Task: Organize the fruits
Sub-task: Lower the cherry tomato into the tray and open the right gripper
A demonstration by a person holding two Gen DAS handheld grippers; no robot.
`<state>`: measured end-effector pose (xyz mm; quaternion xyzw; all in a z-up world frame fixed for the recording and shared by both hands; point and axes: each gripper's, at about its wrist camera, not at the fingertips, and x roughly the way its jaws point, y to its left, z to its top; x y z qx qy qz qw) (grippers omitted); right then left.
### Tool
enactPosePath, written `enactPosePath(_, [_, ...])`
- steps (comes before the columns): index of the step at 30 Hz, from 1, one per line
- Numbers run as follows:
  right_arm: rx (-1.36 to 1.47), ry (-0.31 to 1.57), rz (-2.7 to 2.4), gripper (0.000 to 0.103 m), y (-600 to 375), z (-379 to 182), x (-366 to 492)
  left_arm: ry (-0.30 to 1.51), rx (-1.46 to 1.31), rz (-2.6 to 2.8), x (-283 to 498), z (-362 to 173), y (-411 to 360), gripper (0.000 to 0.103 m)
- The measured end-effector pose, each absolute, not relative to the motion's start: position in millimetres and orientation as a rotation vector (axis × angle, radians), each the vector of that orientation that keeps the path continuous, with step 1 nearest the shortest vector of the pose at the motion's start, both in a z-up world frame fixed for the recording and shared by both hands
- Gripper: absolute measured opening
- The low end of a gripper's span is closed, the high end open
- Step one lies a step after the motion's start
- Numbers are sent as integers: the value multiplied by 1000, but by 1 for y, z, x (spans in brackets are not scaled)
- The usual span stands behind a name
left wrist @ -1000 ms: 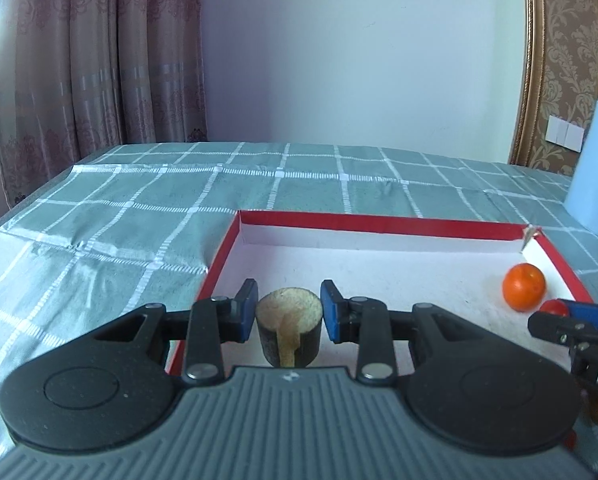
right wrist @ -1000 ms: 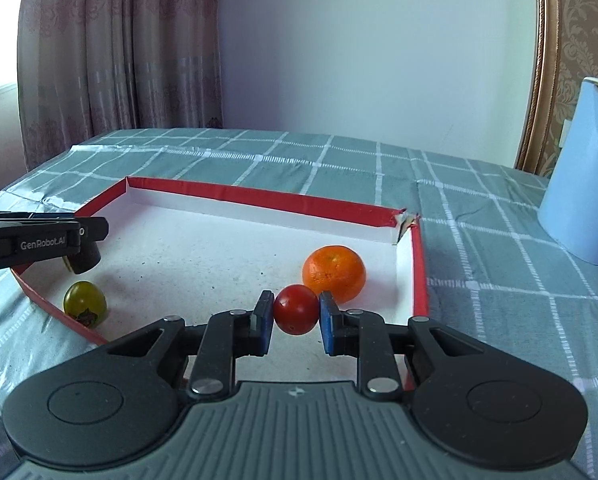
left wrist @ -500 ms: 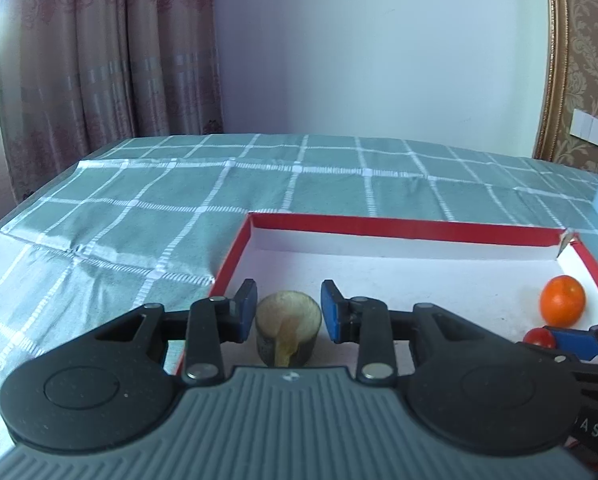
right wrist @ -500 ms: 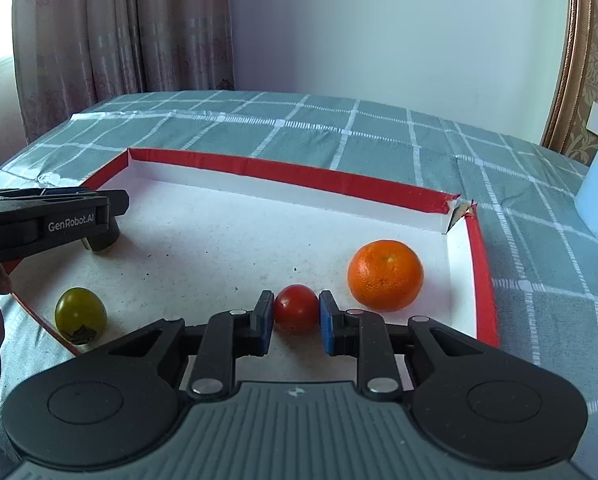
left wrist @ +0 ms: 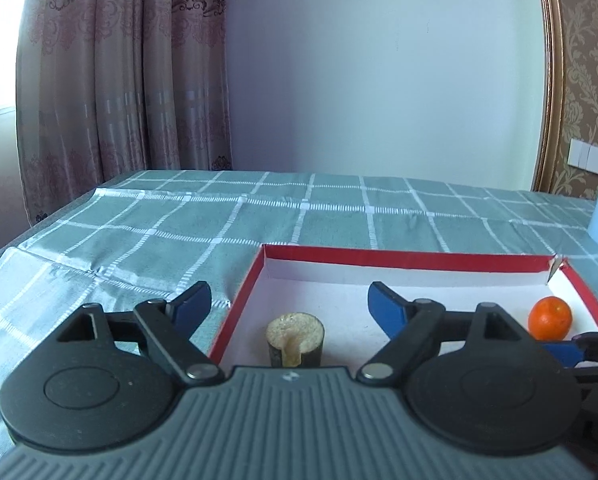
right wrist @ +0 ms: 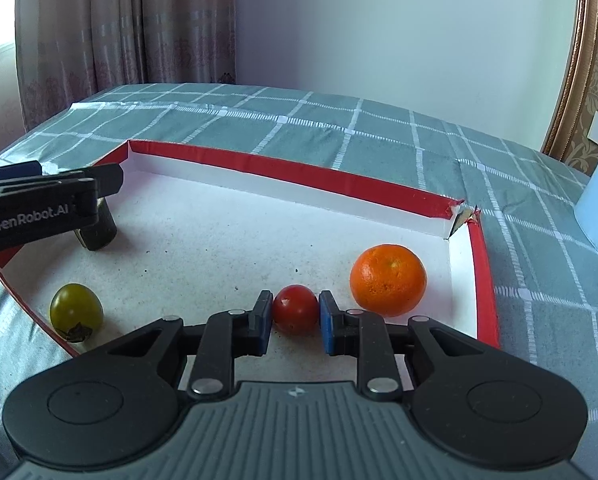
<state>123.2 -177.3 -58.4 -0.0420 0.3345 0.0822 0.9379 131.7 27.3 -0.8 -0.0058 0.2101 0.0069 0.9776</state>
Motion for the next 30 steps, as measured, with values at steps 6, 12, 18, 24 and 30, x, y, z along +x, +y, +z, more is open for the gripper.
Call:
enactPosePath(6, [-79,678,189,31,-179,-59,119,392,-89,-5,107,7,44,90])
enactPosePath(12, [-87,615,194,62,-179,-56,100,381,-98,-24,80,4,52,93])
enactPosePath(18, [-70,563,192,66,-183,-50,81,390,-111,-75,53,-1,58,94])
enactPosePath(24, [-63,542,189,66,-186,-50,65,400,-94,-127,35,-7,53,95])
enactPosePath(30, [-37,505,188,68,-195,-49,40,404,5,-173,21,-14,41,97])
